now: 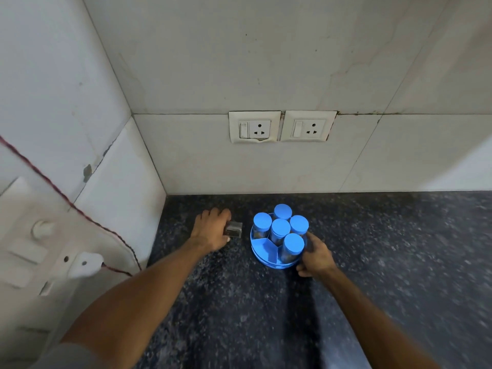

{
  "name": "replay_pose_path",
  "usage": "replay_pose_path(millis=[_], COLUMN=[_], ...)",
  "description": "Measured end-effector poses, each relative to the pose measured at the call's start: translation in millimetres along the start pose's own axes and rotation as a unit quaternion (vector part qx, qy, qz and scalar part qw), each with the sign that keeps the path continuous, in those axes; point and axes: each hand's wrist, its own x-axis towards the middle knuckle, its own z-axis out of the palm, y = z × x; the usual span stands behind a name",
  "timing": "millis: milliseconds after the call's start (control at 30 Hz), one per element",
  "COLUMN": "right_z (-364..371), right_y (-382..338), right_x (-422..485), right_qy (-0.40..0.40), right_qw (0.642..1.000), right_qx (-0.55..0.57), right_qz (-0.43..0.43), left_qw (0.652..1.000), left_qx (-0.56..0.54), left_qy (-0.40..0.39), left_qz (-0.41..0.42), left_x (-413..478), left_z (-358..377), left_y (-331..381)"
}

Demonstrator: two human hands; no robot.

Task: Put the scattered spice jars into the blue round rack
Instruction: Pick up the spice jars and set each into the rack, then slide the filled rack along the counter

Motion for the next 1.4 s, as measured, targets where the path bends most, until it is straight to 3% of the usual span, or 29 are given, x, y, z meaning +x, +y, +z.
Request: replay_pose_path(millis=[133, 233, 333, 433, 633, 800, 900, 1000, 1200, 1400], right_z=[3.1, 6.8, 11.5, 13.0, 12.2, 8.1, 4.9, -3.9, -49.5, -125.5], right_y=[8.8, 14.6, 22.5, 29.8, 42.4, 50.5, 56.4, 64.1, 94.0, 137.9], right_x=[-14.0, -30.0, -43.1, -56.1, -78.0, -89.7, -93.9, -98.5, -94.8, -77.2], right_qy=[-0.02, -0.025, -0.026, -0.03, -0.039, -0.04, -0.03, -0.021, 0.004, 0.038], right_qw=[1.0, 0.999, 0.997, 0.996, 0.995, 0.994, 0.994, 0.993, 0.992, 0.989], right_qx=[0.019, 0.045, 0.078, 0.088, 0.096, 0.1, 0.104, 0.113, 0.122, 0.135], right_qz=[-0.007, -0.011, -0.007, 0.0, 0.008, 0.012, 0.015, 0.017, 0.024, 0.037], left_qw=[0.967, 0.931, 0.911, 0.929, 0.962, 0.966, 0.982, 0.963, 0.912, 0.911], left_qx=[-0.242, -0.327, -0.36, -0.323, -0.248, -0.242, -0.187, -0.253, -0.399, -0.401], left_qy=[0.06, 0.159, 0.2, 0.171, 0.059, 0.027, -0.006, -0.053, -0.063, -0.087], left_qz=[-0.059, -0.042, -0.003, 0.058, 0.096, 0.083, 0.011, -0.07, -0.066, -0.038], left_x=[-37.8, -66.9, -85.4, -92.6, -103.7, -121.5, -129.4, -130.8, -130.5, -109.8], left_z=[12.8, 12.2, 3.1, -4.0, 5.5, 16.2, 26.8, 42.1, 59.1, 77.0], left_y=[2.2, 17.7, 40.4, 58.9, 73.2, 76.6, 75.5, 79.4, 126.4, 205.2])
